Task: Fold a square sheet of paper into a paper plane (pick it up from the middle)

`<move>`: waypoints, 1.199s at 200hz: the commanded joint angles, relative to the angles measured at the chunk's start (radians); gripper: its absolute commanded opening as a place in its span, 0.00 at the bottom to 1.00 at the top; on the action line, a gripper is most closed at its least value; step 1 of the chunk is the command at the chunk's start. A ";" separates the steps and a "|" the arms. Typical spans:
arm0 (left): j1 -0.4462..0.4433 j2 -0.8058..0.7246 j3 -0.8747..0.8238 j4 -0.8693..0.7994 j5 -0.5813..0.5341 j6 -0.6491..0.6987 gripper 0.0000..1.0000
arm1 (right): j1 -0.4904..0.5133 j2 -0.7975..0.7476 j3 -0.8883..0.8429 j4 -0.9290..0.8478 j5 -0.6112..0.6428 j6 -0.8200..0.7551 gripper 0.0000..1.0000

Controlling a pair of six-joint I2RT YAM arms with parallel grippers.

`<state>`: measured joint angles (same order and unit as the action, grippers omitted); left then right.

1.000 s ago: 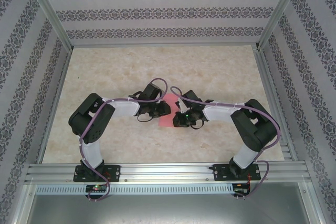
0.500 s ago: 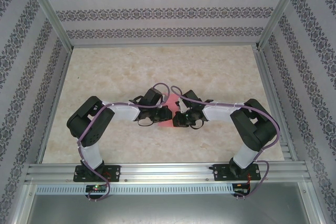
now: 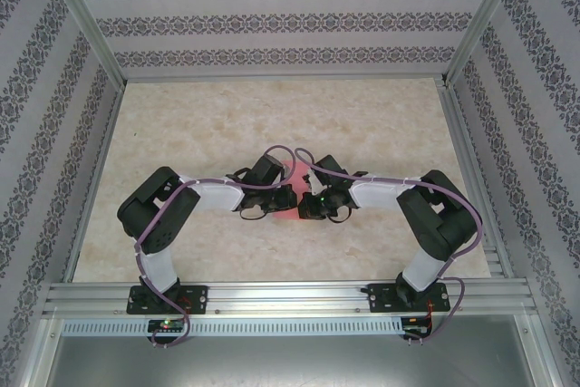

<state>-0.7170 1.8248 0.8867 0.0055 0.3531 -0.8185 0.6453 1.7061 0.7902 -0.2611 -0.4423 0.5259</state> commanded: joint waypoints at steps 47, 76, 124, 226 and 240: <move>0.106 0.029 0.013 -0.085 -0.051 0.071 0.11 | 0.012 0.135 -0.065 -0.164 0.201 -0.024 0.08; 0.145 0.035 0.035 -0.110 -0.051 0.096 0.11 | 0.014 0.144 -0.063 -0.166 0.202 -0.020 0.08; 0.208 0.044 0.063 -0.148 -0.071 0.124 0.11 | 0.013 0.131 -0.062 -0.176 0.203 -0.021 0.08; 0.258 -0.081 0.149 -0.244 -0.098 0.153 0.19 | 0.013 -0.057 0.076 -0.052 0.071 0.043 0.25; 0.257 -0.142 0.110 -0.228 -0.094 0.141 0.26 | 0.008 -0.113 0.115 -0.020 0.064 0.055 0.34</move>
<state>-0.4648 1.8046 1.0290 -0.2115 0.2729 -0.6804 0.6544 1.6836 0.8356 -0.2829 -0.4122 0.5529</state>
